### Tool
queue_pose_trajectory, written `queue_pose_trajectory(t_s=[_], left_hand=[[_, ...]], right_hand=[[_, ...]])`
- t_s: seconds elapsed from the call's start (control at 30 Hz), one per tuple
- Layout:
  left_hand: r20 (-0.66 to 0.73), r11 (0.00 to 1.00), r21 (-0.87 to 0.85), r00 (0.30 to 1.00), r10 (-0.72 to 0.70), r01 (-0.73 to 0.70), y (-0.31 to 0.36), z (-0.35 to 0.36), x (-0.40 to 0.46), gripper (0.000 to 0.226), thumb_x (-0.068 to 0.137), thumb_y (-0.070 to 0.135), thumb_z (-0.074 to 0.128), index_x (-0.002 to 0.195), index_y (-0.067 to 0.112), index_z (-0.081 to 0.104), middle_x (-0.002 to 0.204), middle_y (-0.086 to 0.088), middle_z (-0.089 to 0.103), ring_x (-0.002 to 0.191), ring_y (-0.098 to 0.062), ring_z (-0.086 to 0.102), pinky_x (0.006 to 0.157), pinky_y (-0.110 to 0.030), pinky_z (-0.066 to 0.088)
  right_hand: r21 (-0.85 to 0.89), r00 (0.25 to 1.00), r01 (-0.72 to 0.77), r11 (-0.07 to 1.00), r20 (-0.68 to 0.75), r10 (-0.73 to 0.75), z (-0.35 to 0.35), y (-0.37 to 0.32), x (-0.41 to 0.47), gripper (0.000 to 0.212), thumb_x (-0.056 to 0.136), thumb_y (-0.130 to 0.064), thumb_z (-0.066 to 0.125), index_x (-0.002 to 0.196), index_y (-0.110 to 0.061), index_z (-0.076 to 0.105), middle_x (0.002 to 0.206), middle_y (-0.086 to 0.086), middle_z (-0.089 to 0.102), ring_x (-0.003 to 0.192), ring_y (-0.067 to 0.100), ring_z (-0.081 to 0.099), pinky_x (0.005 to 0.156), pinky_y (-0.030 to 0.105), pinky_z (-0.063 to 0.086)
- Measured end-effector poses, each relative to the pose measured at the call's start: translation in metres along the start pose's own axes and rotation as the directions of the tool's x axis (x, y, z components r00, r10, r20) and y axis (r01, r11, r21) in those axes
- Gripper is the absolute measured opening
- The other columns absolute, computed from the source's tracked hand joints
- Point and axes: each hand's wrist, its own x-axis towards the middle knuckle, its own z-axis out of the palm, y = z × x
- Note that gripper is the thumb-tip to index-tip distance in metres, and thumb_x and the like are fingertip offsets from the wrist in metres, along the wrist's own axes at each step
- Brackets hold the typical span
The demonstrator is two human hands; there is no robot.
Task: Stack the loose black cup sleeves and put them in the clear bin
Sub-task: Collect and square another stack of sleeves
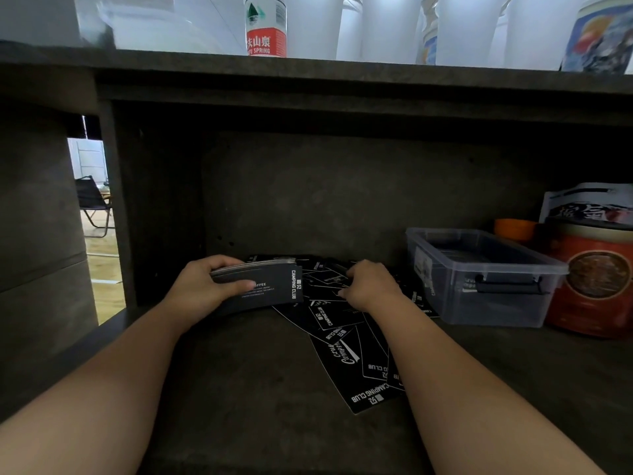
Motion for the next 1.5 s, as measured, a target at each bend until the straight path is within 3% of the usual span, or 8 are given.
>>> queue_pose_trajectory(t_s=[0.2,0.33,0.47,0.73,1.0,1.23,1.4,1.5], left_hand=[[0.0,1.0,0.015,1.0,0.022,-0.022,-0.002,-0.001,0.001,0.023,0.081,0.022,0.077,0.103,0.026,0.07,0.103,0.005,0.069,0.098,-0.01,0.063,0.08,-0.025,0.048],[-0.014,1.0,-0.003,1.0,0.018,-0.018,-0.003,0.0,0.002,0.022,0.081,0.021,0.077,0.101,0.026,0.069,0.102,0.005,0.068,0.097,-0.01,0.063,0.076,-0.023,0.047],[-0.009,1.0,-0.009,1.0,0.005,-0.005,-0.002,0.001,0.002,0.022,0.083,0.022,0.075,0.104,0.026,0.069,0.104,0.005,0.067,0.098,-0.011,0.062,0.076,-0.024,0.047],[-0.005,0.997,-0.074,1.0,-0.005,0.004,0.002,0.0,-0.002,0.024,0.074,0.027,0.082,0.096,0.026,0.072,0.093,0.006,0.073,0.088,-0.007,0.068,0.076,-0.022,0.05],[-0.02,0.999,-0.02,0.999,0.028,-0.029,0.003,0.001,-0.002,0.027,0.072,0.019,0.084,0.095,0.024,0.072,0.09,0.008,0.072,0.078,0.007,0.066,0.065,-0.007,0.045],[-0.02,0.999,-0.033,1.0,0.01,-0.011,0.0,0.002,0.001,0.02,0.079,0.021,0.079,0.096,0.027,0.071,0.098,0.005,0.071,0.092,-0.009,0.066,0.073,-0.021,0.048],[-0.016,0.999,-0.038,1.0,0.007,-0.007,-0.001,0.001,0.002,0.021,0.079,0.021,0.079,0.098,0.025,0.072,0.098,0.003,0.071,0.093,-0.011,0.067,0.075,-0.023,0.05],[-0.018,0.999,-0.041,1.0,0.007,-0.008,-0.001,0.001,0.001,0.021,0.079,0.02,0.079,0.098,0.024,0.072,0.098,0.003,0.072,0.093,-0.011,0.067,0.076,-0.023,0.049]], right_hand=[[0.029,0.973,0.045,0.999,-0.228,-0.037,-0.008,-0.004,-0.006,0.028,0.086,0.002,0.051,0.104,-0.01,0.069,0.103,0.013,0.067,0.095,0.03,0.064,0.076,0.034,0.054],[0.403,0.761,0.226,0.887,-0.641,0.097,-0.025,-0.011,-0.016,0.026,0.093,0.0,0.044,0.101,-0.014,0.064,0.085,0.005,0.063,0.078,0.022,0.06,0.058,0.025,0.043],[0.787,0.891,0.137,0.601,-0.363,0.273,-0.02,-0.013,-0.008,0.03,0.1,-0.013,0.039,0.089,-0.022,0.065,0.094,0.006,0.067,0.087,0.02,0.061,0.069,0.025,0.046],[0.608,0.978,0.156,0.779,-0.206,-0.035,0.0,-0.028,-0.019,0.021,0.096,-0.018,0.055,0.096,-0.017,0.076,0.096,0.0,0.071,0.092,0.012,0.062,0.077,0.017,0.04],[0.75,0.995,0.097,0.654,-0.081,-0.054,0.009,-0.032,-0.011,0.024,0.089,-0.013,0.065,0.112,-0.008,0.068,0.096,0.008,0.07,0.082,0.018,0.068,0.085,0.032,0.056],[0.023,0.994,-0.083,0.996,0.071,0.081,-0.007,-0.005,-0.013,0.043,0.093,-0.038,0.056,0.125,-0.01,0.052,0.122,0.009,0.056,0.117,0.028,0.052,0.101,0.041,0.043],[0.033,0.995,-0.061,0.998,-0.082,0.064,-0.012,-0.004,-0.009,0.019,0.089,-0.012,0.058,0.106,-0.006,0.063,0.111,0.012,0.062,0.101,0.029,0.061,0.082,0.033,0.051],[-0.005,0.999,-0.031,0.999,-0.037,0.031,-0.008,-0.007,-0.009,0.04,0.086,-0.036,0.068,0.115,-0.009,0.061,0.122,0.012,0.058,0.112,0.029,0.055,0.091,0.037,0.05]])
